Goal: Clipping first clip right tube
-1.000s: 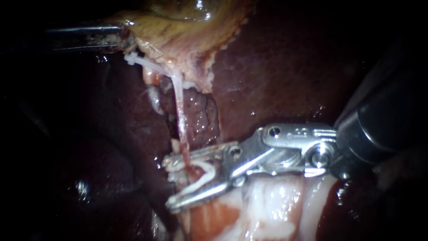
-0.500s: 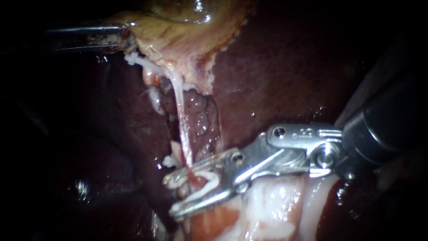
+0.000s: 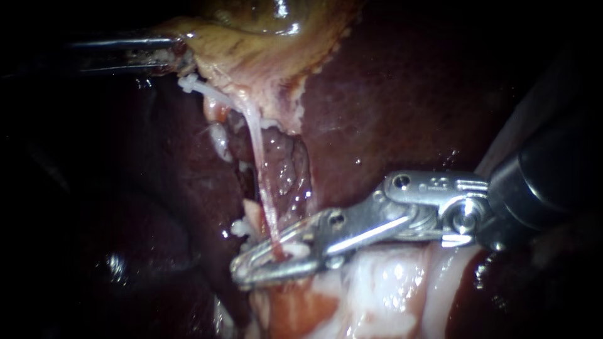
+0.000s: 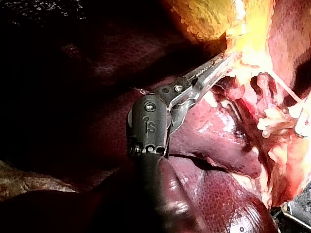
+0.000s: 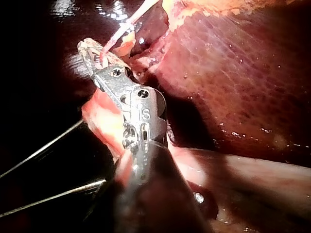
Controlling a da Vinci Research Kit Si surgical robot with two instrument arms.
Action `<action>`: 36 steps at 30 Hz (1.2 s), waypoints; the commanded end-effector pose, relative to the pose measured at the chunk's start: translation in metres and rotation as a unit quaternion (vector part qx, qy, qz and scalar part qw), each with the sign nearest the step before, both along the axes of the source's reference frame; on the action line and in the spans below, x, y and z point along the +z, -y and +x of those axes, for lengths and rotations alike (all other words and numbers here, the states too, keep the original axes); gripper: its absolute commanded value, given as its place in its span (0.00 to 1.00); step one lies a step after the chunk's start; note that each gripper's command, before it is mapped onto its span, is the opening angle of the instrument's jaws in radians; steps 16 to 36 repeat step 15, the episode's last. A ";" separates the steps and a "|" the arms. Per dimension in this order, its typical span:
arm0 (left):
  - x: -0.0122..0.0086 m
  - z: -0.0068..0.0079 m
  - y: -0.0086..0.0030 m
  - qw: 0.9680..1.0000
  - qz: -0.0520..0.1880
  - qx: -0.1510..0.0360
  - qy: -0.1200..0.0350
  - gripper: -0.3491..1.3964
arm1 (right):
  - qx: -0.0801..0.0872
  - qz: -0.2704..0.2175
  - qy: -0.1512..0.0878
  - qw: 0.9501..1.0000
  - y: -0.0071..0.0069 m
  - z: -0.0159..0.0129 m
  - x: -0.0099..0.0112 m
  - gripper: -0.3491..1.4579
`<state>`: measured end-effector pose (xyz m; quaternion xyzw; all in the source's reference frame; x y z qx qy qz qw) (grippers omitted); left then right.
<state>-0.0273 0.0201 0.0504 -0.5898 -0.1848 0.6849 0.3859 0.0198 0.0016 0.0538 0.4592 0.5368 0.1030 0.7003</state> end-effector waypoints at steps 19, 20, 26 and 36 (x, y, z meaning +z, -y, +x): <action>0.0000 -0.0002 0.0000 1.000 0.000 -0.001 -0.001 0.00 | -0.009 -0.008 0.013 1.000 -0.0005 -0.0001 0.0005 0.00; 0.0000 -0.0002 0.0000 1.000 0.000 -0.001 -0.001 0.00 | -0.009 -0.008 0.013 1.000 -0.0005 -0.0001 0.0005 0.00; 0.0000 -0.0002 0.0000 1.000 0.000 -0.001 -0.001 0.00 | -0.009 -0.008 0.013 1.000 -0.0005 -0.0001 0.0005 0.00; 0.0000 -0.0002 0.0000 1.000 0.000 -0.001 -0.001 0.00 | -0.009 -0.008 0.013 1.000 -0.0005 -0.0001 0.0005 0.00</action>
